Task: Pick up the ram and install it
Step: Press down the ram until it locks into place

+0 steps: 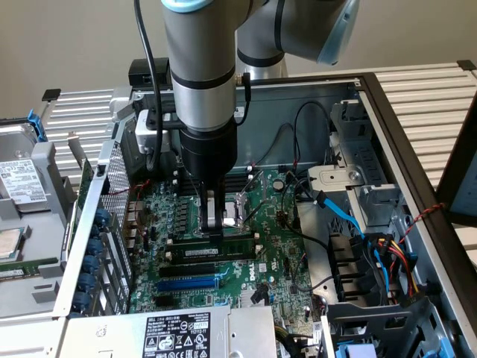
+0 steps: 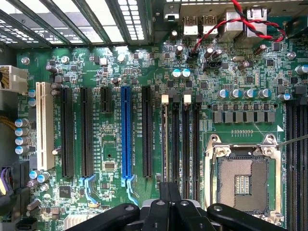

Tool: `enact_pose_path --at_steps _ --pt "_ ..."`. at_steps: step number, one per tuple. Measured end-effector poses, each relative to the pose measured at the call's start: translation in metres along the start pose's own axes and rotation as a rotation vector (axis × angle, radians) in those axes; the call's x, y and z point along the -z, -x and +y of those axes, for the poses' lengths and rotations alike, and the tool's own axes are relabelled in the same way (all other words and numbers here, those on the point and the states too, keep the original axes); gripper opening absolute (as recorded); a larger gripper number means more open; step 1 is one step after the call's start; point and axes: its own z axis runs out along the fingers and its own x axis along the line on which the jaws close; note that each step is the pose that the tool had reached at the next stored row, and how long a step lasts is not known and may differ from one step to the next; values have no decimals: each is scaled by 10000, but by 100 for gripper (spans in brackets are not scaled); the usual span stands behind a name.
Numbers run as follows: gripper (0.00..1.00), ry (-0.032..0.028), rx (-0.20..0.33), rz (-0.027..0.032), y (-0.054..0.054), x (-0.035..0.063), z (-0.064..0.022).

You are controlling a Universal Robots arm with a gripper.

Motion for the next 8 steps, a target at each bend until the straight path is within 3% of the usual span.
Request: enact_pose_path --at_steps 8 --pt "11 1 1 0 -11 0 -1"
